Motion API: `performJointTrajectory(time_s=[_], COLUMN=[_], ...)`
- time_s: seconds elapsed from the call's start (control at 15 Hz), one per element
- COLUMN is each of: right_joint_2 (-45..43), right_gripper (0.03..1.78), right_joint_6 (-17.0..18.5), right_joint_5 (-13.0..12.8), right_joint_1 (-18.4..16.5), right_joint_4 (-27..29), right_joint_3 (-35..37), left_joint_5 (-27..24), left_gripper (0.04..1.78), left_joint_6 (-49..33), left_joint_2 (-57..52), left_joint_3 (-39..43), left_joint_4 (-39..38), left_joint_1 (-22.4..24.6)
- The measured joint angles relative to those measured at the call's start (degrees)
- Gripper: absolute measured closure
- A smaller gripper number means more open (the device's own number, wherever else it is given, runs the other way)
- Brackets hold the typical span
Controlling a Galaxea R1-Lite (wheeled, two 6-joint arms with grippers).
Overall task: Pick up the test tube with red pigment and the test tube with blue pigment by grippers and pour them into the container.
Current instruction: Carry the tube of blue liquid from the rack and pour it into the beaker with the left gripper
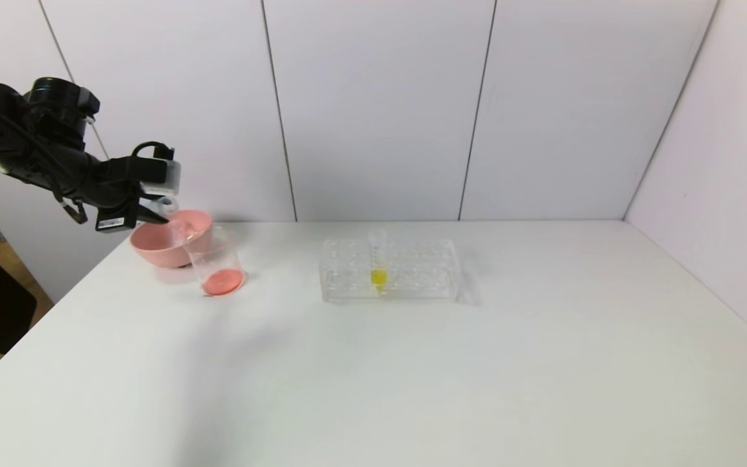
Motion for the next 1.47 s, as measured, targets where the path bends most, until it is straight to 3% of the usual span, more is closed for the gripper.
performJointTrajectory(time_s=[0.27,1.47], right_joint_2=[0.00,0.00], right_gripper=[0.04,0.04], right_joint_6=[0.00,0.00], right_joint_5=[0.02,0.02], right_joint_1=[0.00,0.00], right_joint_4=[0.00,0.00], right_joint_3=[0.00,0.00], left_joint_5=[2.38,4.08], left_gripper=[1.37,1.37], left_joint_6=[0.05,0.37], left_joint_2=[0.41,0.80], left_joint_3=[-0.06,-0.06], left_joint_4=[-0.02,0.17], left_joint_1=[-0.55,-1.79])
